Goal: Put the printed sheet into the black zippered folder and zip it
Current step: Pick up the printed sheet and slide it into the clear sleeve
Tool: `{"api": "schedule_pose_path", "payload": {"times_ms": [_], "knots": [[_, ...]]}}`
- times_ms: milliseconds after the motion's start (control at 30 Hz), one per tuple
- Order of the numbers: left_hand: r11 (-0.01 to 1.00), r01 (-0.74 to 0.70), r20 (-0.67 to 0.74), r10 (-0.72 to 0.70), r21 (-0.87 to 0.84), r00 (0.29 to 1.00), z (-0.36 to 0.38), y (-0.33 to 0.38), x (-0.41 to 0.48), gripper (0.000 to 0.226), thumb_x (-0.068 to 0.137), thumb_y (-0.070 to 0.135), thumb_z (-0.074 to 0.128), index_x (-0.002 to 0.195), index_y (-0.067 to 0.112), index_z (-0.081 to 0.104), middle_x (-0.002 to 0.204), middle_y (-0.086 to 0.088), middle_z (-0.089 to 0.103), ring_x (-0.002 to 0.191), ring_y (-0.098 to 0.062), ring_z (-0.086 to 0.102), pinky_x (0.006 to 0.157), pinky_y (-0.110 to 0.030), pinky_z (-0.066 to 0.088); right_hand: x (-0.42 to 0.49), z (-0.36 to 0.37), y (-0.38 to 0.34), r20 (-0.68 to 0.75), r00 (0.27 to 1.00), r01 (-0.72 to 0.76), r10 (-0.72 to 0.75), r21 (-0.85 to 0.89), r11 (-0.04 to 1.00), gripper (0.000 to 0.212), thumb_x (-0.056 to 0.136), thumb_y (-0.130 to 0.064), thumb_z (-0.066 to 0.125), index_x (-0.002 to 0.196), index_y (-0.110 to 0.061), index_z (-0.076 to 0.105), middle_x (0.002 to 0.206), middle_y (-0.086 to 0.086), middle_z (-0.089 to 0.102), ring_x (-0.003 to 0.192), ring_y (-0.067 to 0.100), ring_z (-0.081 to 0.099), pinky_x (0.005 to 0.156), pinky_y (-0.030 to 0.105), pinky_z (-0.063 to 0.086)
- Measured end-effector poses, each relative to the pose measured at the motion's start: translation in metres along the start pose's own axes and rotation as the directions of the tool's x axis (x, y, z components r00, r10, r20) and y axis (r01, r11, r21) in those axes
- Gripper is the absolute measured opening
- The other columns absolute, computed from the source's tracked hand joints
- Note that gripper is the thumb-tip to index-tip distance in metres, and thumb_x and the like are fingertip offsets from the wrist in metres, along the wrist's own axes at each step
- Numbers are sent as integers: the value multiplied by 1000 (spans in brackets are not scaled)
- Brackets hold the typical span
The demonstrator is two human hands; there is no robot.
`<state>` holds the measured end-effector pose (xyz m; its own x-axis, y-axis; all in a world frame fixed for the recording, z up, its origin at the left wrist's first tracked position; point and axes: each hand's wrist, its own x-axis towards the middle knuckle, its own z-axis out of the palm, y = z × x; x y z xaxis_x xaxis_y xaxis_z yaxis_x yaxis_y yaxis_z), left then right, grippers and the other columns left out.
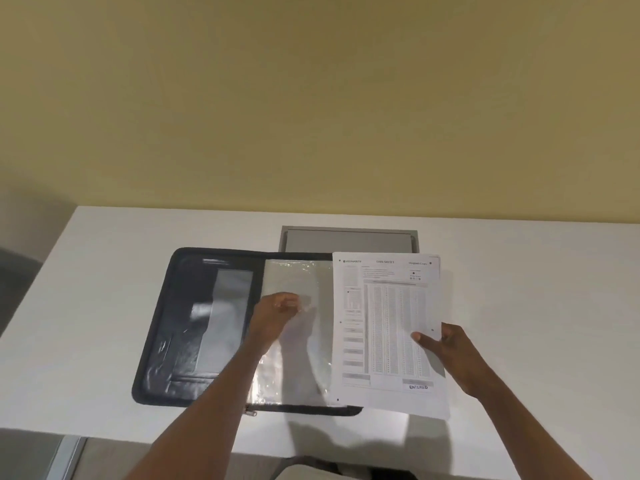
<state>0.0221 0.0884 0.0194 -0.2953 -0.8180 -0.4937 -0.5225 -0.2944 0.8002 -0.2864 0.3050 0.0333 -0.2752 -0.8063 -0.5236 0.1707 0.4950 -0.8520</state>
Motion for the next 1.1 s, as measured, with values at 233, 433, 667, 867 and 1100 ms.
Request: {"api": "schedule_pose_path", "payload": {"times_ms": [233,433,667,867,1100], "knots": [[772,-157,42,167,615,985,-62,19,94,61,98,15,66,154,8,43,160,-10,43,149,-27,36,123,-39,29,28,35,-10,-58,998,-29,30,12,999,27,89,-33,77,114,-23,77,114,1,79,102,21,77,75,20,60],[536,-219,144,179,815,973,-75,14,145,67,99,24,64,157,9,34,163,-10,35,152,-28,28,126,-43,22,47,54,-19,-119,992,-54,51,-25,998,11,92,-34,74,98,-26,80,96,-1,81,81,14,78,63,16,57],[501,-265,167,233,824,958,-81,-4,161,55,98,27,65,148,11,50,150,-6,52,141,-26,44,122,-44,31,64,62,-23,-178,982,-68,62,-32,997,10,95,-25,72,97,-20,80,93,1,81,80,16,79,62,16,57],[520,-281,176,243,806,954,-84,-14,155,45,100,24,61,143,13,55,144,-6,56,134,-27,48,114,-42,38,69,69,-27,-157,985,-72,66,-37,997,14,95,-22,70,104,-14,78,99,3,81,85,18,78,65,19,59],[467,-320,173,330,824,928,-77,-28,138,35,103,21,55,136,17,63,138,-3,61,131,-24,51,117,-42,31,73,77,-26,-139,988,-72,64,-48,996,21,97,-20,68,113,-10,75,108,6,80,96,26,77,79,33,64]]}}
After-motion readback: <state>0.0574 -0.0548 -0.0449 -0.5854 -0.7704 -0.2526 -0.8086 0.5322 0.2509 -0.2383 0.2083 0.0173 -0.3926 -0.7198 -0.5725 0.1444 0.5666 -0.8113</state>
